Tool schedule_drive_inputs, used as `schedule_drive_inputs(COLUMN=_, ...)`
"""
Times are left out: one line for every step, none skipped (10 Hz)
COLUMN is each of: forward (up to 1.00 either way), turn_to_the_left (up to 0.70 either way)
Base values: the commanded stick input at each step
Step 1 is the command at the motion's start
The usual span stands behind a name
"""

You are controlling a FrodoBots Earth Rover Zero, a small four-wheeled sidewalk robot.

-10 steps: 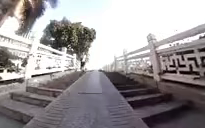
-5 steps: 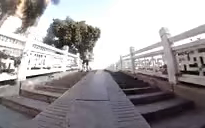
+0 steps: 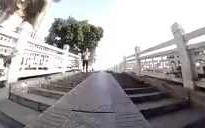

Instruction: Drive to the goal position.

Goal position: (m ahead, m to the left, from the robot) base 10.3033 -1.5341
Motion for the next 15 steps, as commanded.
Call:
schedule_drive_inputs(forward=0.70, turn_to_the_left=0.00)
schedule_drive_inputs(forward=0.70, turn_to_the_left=0.00)
schedule_drive_inputs(forward=0.70, turn_to_the_left=0.00)
schedule_drive_inputs(forward=0.70, turn_to_the_left=0.00)
schedule_drive_inputs(forward=0.70, turn_to_the_left=0.00)
schedule_drive_inputs(forward=0.70, turn_to_the_left=0.00)
schedule_drive_inputs(forward=0.70, turn_to_the_left=0.00)
schedule_drive_inputs(forward=0.70, turn_to_the_left=0.00)
schedule_drive_inputs(forward=0.70, turn_to_the_left=0.00)
schedule_drive_inputs(forward=0.70, turn_to_the_left=0.00)
schedule_drive_inputs(forward=0.70, turn_to_the_left=0.00)
schedule_drive_inputs(forward=0.70, turn_to_the_left=0.00)
schedule_drive_inputs(forward=0.70, turn_to_the_left=0.00)
schedule_drive_inputs(forward=0.70, turn_to_the_left=0.00)
schedule_drive_inputs(forward=0.70, turn_to_the_left=0.00)
